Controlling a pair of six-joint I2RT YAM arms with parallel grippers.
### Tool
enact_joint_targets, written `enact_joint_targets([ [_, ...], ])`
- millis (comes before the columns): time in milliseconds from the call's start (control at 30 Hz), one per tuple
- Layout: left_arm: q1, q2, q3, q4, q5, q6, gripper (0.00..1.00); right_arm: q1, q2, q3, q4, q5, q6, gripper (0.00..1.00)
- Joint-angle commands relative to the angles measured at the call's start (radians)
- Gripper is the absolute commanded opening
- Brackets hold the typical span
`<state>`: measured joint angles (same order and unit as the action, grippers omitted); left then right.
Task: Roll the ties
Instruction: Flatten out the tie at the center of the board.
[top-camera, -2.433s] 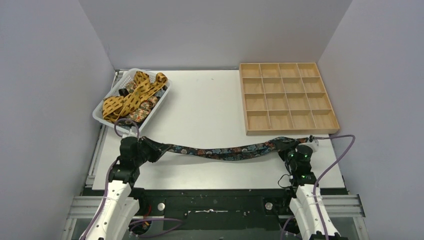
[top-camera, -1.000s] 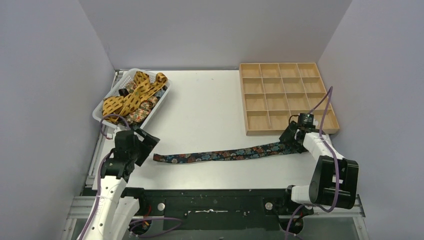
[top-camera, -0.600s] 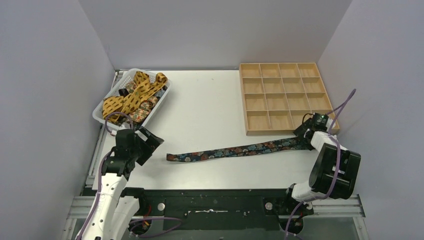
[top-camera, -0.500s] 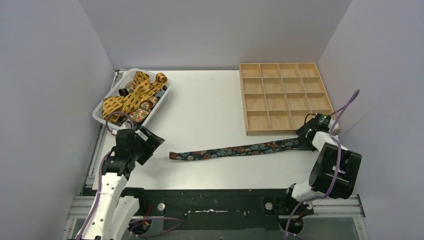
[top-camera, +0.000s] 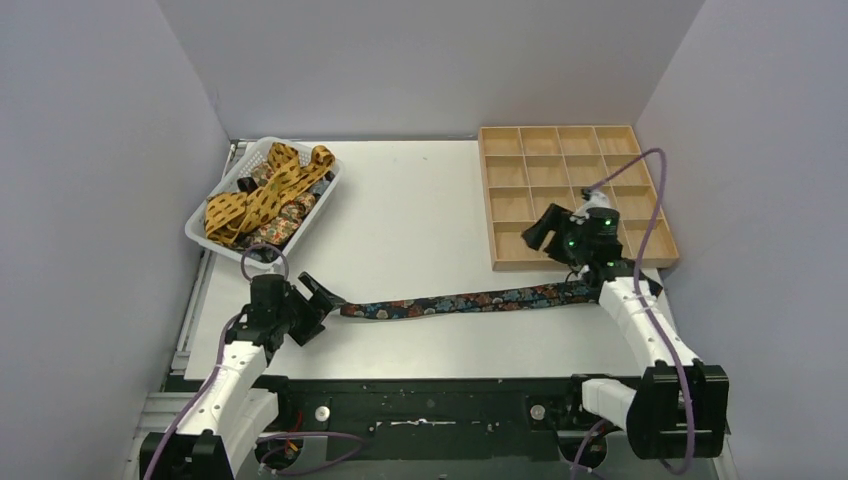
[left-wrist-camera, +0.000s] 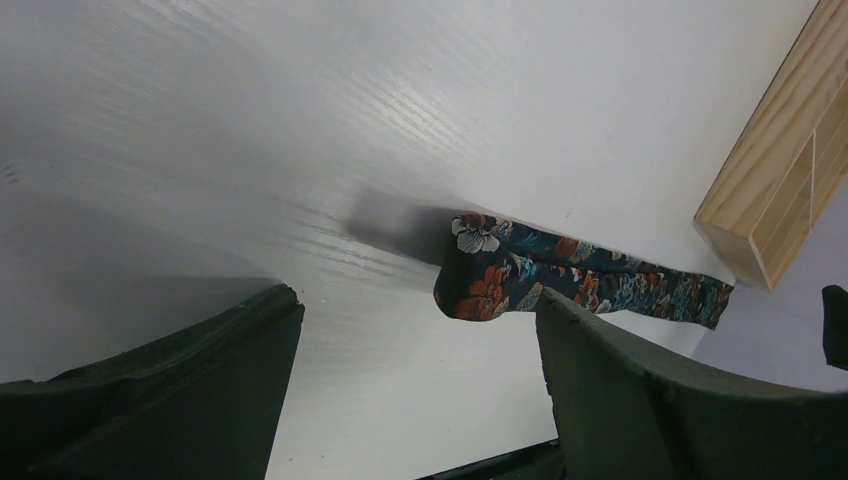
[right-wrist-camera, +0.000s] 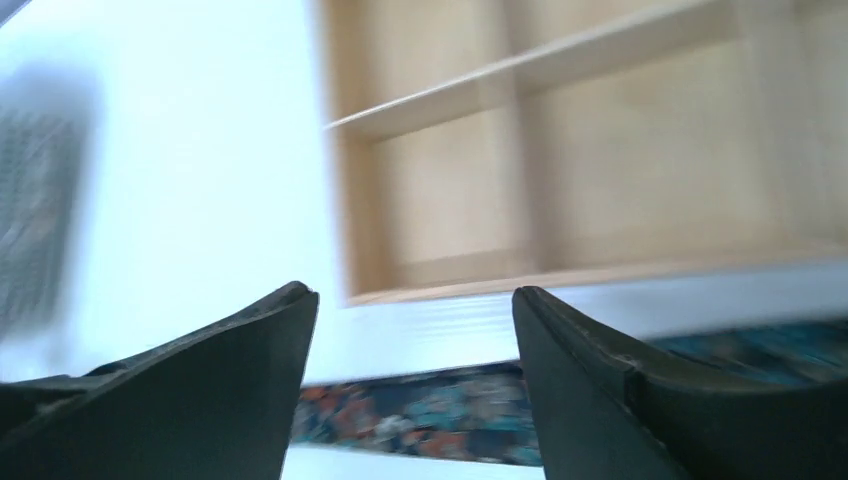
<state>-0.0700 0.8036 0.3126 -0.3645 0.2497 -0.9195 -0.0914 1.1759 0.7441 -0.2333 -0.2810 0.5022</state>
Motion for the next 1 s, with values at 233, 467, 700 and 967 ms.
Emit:
enact_joint_targets([
  [233,-0.004,-0.024,-0.063,0.187,0.052,0.021,0.82,0.84,0.113,-0.105,0.451,-0.077,-0.469,0.9],
  [467,-0.001,-0.166,0.023,-0.046,-0.074,-0.057,0.82,0.984,0.478,0.115,0.591,-0.179,-0.686,0.94],
  [700,-0.002,-0.252,0.031,-0.109,-0.074,-0.11,0.82,1.006,0.69,0.291,0.582,-0.338,-0.768,0.95],
  [967,-0.001,-0.262,0.02,-0.109,-0.049,-0.119,0.82,1.008,0.804,0.331,0.584,-0.411,-0.776,0.91],
])
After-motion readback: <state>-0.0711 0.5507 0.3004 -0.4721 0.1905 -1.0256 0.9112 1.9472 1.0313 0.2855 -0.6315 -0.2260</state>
